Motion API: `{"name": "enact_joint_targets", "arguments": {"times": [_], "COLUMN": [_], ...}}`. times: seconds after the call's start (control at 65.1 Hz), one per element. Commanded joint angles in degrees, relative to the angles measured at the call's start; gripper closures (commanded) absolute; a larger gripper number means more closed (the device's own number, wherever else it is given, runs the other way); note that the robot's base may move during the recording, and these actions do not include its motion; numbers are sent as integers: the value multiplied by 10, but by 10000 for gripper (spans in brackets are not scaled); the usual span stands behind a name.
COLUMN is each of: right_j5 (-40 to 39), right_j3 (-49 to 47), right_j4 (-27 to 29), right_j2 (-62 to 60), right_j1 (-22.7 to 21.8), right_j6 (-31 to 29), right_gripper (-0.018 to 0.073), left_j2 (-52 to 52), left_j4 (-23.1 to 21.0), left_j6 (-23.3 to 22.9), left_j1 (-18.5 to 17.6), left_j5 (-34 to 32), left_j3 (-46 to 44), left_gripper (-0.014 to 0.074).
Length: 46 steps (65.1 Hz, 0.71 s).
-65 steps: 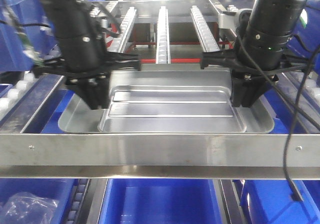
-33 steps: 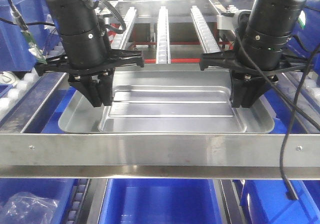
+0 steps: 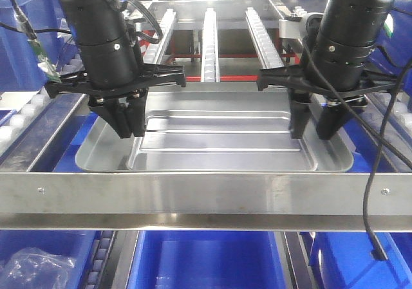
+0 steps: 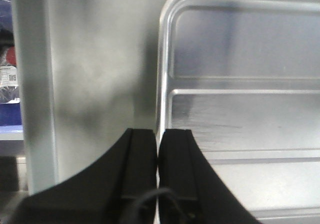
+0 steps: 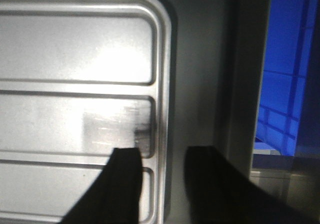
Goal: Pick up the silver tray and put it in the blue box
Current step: 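Lower both open grippers onto the tray's side rims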
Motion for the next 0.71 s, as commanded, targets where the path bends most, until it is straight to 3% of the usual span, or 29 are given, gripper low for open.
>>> {"name": "enact_joint_targets", "arguments": {"times": [0.0, 0.354, 0.4, 0.476, 0.553, 0.692], "right_j5": [-12, -4, -4, -4, -5, -12], "right_j3": [-19, -19, -19, -20, -20, -22], "right_j4": [-1, 1, 2, 5, 5, 5], "right_j2": [-27, -27, -27, -27, -27, -27], "right_j1": [-1, -1, -1, -1, -1, -1], "right_j6": [-7, -7, -7, -7, -7, -7], "right_gripper": [124, 125, 125, 125, 125, 125], "left_j2": [-31, -31, -31, -31, -31, -31], "left_j4": [-1, 1, 1, 1, 1, 1], "left_j6": [-6, 0, 0, 0, 0, 0], "left_j1": [-5, -5, -5, -5, -5, -5], "left_j5": [-15, -3, -2, -3, 4, 6], "left_j3": [-18, -18, -18, -18, -18, -18], "left_gripper": [596, 586, 537, 365, 253, 244]}}
